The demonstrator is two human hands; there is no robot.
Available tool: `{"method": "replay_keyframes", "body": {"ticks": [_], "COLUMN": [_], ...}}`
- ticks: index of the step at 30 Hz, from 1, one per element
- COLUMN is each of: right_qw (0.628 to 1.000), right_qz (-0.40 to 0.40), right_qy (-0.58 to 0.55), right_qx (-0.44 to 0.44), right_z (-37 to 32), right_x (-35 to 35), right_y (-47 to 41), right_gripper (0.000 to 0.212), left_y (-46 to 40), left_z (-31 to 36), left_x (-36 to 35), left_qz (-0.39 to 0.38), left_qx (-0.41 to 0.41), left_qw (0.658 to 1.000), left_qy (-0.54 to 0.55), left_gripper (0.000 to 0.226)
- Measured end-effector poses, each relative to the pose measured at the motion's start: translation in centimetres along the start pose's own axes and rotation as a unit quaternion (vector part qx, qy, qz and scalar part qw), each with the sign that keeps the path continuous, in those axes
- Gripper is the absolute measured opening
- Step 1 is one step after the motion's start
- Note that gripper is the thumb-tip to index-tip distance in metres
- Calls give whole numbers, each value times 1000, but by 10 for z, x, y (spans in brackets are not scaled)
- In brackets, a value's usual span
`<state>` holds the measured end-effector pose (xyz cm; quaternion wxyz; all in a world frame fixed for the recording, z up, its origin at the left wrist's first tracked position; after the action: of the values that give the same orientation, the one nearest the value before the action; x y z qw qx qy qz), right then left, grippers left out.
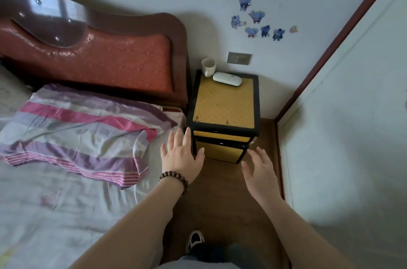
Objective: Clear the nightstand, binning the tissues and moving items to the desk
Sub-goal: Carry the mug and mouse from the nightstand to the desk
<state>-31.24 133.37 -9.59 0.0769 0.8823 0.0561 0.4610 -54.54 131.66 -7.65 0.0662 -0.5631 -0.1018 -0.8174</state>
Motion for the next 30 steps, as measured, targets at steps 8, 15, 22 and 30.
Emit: {"method": "replay_keyframes", "body": {"ticks": [8,15,22,30], "right_qw": [999,996,989,974], "right_qz": [-30,-80,-122,-170], "right_qy": [4,36,76,136], "right_qx": [-11,13,29,63], "right_z": [-2,-13,-32,-36], "right_x": [-4,-12,-52,-131], "right_y": [-160,-328,-459,-542], "right_gripper": [46,48,55,84], "left_y": [-139,-260,-352,-418], "left_z": [6,25,23,-1], "left_x": [-23,-57,-91,-127], "left_qz": [-24,-49,-78,-99], "left_qx": [35,102,121,122], "left_qw": [999,993,989,986], "left_qy": [8,22,28,51], "left_gripper": [73,74,72,72]}}
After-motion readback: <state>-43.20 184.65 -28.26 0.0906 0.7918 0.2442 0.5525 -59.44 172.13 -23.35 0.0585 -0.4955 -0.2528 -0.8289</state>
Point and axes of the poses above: each hand's wrist, its own y-axis away from the middle knuckle, its own x-axis out of the back of the hand, z = x × y, the point moved 6 cm from there along -y, towards the middle knuckle, and after that the axes turned 6 degrees about -x, right-handed, at the moved point
